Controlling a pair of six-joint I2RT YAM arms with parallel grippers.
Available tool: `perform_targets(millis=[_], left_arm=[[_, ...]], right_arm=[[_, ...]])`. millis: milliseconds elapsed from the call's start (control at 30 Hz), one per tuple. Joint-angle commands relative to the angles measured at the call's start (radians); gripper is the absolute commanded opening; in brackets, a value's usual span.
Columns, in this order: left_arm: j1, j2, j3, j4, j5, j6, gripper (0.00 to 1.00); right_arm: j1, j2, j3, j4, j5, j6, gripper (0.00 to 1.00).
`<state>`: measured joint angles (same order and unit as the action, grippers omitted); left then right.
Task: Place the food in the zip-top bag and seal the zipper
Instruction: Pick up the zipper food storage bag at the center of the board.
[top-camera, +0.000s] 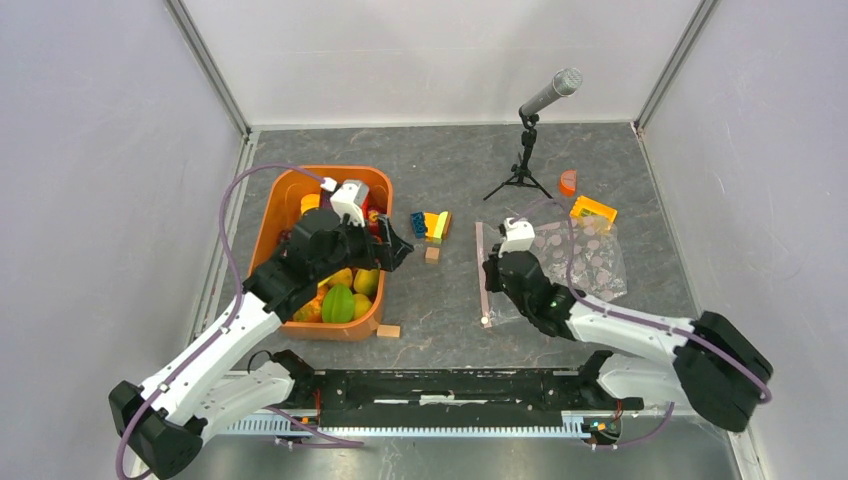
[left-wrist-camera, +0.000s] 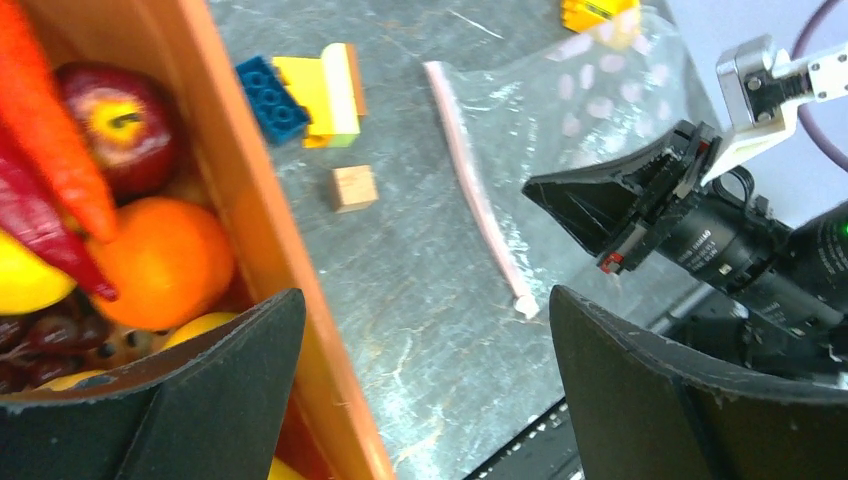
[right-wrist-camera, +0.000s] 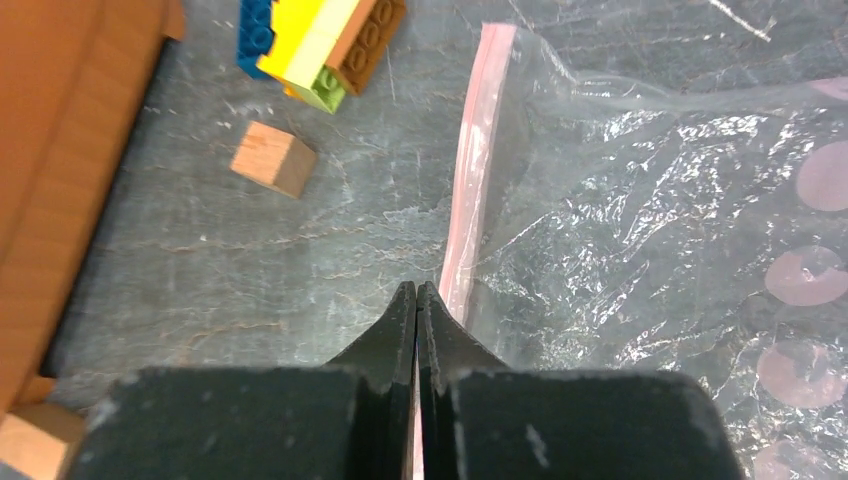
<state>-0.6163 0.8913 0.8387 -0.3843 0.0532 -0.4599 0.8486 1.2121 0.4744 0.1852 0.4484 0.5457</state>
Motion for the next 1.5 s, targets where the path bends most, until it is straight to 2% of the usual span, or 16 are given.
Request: perform_targets(millis=[0,33,100,267,300,333,400,467,600,867,933,1067,1133,1400,1467], left_arm=[[-0.057,0.04,0.027,0.092,0.093,0.009,0.97],[-0.077,0.045,0.033,0.095,0.082,0.01,0.96],[-0.111,0.045,0.033,0.102,0.05,0.007,0.96],[-0.119,0.0,0.006,0.105,-0.007,0.002,0.98],[-0.118,-0.008,0.004,0.103,-0.012,0.002,0.98],[-0.119,-0.015,0.002,0.097,-0.016,0.0,0.98],[-0.119,-0.021,-0.002,0.09,-0.026,-0.006,0.98],[-0.119,-0.025,-0.009,0.088,-0.034,-0.011,0.98],[-0.119,-0.031,-0.013,0.075,-0.05,-0.015,0.99],[-0.118,-0.06,-0.007,0.048,-0.102,0.004,1.0],[-0.118,-0.06,-0.003,0.041,-0.104,0.006,1.0],[-0.119,-0.063,-0.002,0.036,-0.103,0.009,1.0],[-0.119,-0.062,-0.001,0.032,-0.101,0.013,1.0],[-0.119,-0.045,0.002,0.04,-0.058,0.04,1.0],[-0.119,-0.028,0.003,0.066,0.015,0.047,0.99]], right_arm=[[-0.001,-0.105,-0.058,0.073,0.027,0.016,0.01],[-0.002,-0.099,-0.053,0.066,0.049,0.015,0.09],[-0.017,-0.031,0.01,0.002,0.059,0.007,0.4],[-0.036,0.187,0.208,-0.098,0.108,-0.006,0.49],[-0.042,0.232,0.251,-0.121,0.12,0.002,0.58],[-0.046,0.265,0.287,-0.154,0.152,0.009,0.62],[-0.048,0.331,0.345,-0.172,0.195,0.001,0.63],[-0.048,0.398,0.405,-0.213,0.222,-0.001,0.74],[-0.048,0.513,0.499,-0.331,0.305,0.049,0.7],[-0.049,0.581,0.5,-0.338,0.34,0.056,0.6],[-0.049,0.582,0.497,-0.347,0.341,0.061,0.5],[-0.049,0.53,0.466,-0.322,0.33,0.048,0.14],[-0.049,0.492,0.449,-0.312,0.337,0.031,0.02],[-0.051,0.225,0.321,-0.227,0.223,-0.03,0.0],[-0.054,0.128,0.283,-0.212,0.166,-0.031,0.0]])
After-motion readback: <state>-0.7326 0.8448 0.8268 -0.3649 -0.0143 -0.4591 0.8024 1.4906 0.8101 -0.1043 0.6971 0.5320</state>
